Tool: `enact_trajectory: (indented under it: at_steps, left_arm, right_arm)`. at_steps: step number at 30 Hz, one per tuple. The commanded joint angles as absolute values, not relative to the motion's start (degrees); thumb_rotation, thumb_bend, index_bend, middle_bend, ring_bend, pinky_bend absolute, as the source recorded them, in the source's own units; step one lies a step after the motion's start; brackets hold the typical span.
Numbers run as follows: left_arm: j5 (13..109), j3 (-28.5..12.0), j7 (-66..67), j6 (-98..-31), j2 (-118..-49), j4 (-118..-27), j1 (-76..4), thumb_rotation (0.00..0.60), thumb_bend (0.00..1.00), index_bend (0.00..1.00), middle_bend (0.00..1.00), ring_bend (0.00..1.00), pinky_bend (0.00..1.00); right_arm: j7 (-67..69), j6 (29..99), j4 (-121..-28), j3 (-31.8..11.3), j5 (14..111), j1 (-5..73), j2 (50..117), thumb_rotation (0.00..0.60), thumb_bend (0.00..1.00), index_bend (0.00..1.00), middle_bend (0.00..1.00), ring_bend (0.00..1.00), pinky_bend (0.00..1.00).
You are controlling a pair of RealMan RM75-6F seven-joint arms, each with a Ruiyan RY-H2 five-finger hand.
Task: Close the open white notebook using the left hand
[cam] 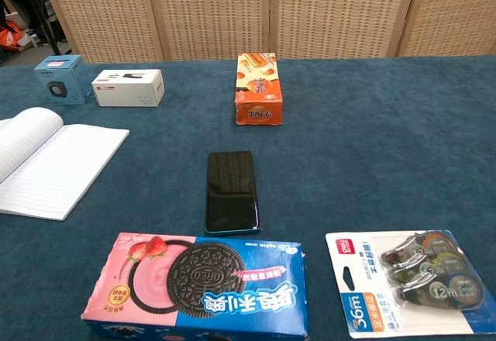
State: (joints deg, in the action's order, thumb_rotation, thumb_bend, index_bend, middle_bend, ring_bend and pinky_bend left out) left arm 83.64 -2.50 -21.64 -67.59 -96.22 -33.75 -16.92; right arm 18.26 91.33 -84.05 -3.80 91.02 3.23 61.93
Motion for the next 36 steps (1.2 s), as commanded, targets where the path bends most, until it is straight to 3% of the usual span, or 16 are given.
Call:
enact_trajectory:
  at_steps: [1, 10, 20, 36]
  left_arm:
    - [83.59, -2.43, -21.59, -67.27, -96.32, -33.51, -16.99, 0.600, 0.32, 0.00, 0.00, 0.00, 0.00]
    - [83.90, -2.61, -19.64, -69.41, -97.14, -31.90, -16.95, 0.600, 0.32, 0.00, 0.00, 0.00, 0.00]
    - [87.16, -1.81, -12.79, -79.33, -99.45, -26.95, -16.78, 0.600, 0.32, 0.00, 0.00, 0.00, 0.00]
    - [99.95, 6.21, 2.02, -94.17, -98.88, -20.46, -20.97, 0.600, 0.30, 0.00, 0.00, 0.00, 0.00]
  right_arm:
    - [18.27, 91.33, -84.03, -3.78, 91.03, 3.22, 61.92, 0.600, 0.00, 0.00, 0.00, 0.00, 0.00]
    - [18.50, 91.27, -84.07, -3.76, 91.03, 3.24, 61.86, 0.600, 0.00, 0.00, 0.00, 0.00, 0.00]
    - [18.96, 91.29, -84.10, -3.91, 90.67, 3.16, 61.71, 0.600, 0.00, 0.00, 0.00, 0.00, 0.00]
    - [20.12, 91.48, -84.06, -3.94, 90.65, 3.03, 61.37, 0.600, 0.00, 0.00, 0.00, 0.00, 0.00]
